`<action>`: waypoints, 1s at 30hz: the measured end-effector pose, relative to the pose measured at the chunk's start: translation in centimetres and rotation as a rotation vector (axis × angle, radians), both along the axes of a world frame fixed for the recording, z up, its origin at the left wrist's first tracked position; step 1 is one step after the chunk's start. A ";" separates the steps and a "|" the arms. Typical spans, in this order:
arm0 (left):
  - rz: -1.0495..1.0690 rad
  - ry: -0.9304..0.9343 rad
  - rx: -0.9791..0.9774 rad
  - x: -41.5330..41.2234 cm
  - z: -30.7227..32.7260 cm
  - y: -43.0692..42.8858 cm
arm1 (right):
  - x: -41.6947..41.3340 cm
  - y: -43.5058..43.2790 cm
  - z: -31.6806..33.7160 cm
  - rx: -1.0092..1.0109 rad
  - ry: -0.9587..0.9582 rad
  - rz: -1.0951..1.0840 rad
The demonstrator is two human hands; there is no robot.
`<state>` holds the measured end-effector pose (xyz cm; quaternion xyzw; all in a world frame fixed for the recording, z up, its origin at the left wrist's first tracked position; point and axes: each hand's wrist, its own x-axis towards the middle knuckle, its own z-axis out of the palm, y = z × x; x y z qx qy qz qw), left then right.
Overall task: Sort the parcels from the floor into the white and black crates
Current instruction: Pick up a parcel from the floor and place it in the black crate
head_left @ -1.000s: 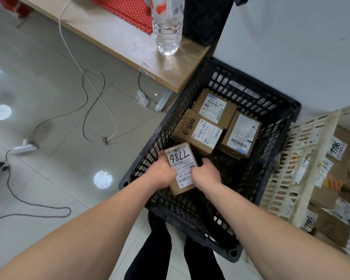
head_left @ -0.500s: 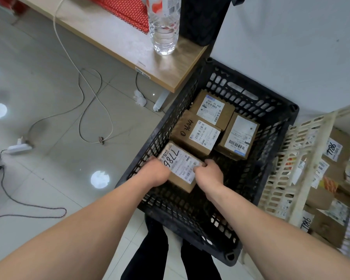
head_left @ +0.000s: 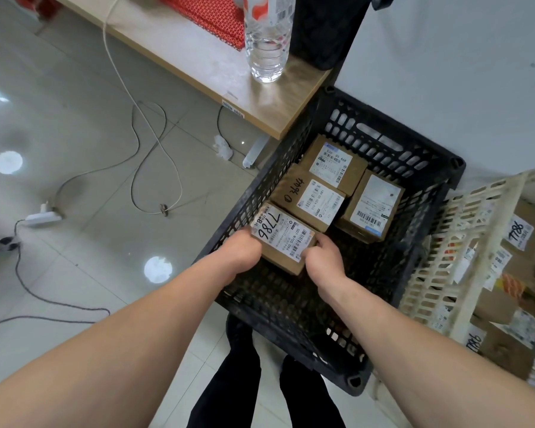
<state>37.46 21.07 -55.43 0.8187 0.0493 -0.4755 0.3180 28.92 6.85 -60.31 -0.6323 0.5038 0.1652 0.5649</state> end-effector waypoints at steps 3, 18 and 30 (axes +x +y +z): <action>0.007 0.040 -0.011 -0.1 1.3 0.1 | 0.5 0.0 1.6 -0.028 -0.015 0.002; 0.267 -0.276 -0.124 -4.6 13.9 6.4 | 3.0 3.1 16.3 -0.286 -0.386 0.463; 0.608 -0.627 0.094 -17.5 23.2 18.5 | -0.9 13.8 25.8 -0.338 -0.713 1.075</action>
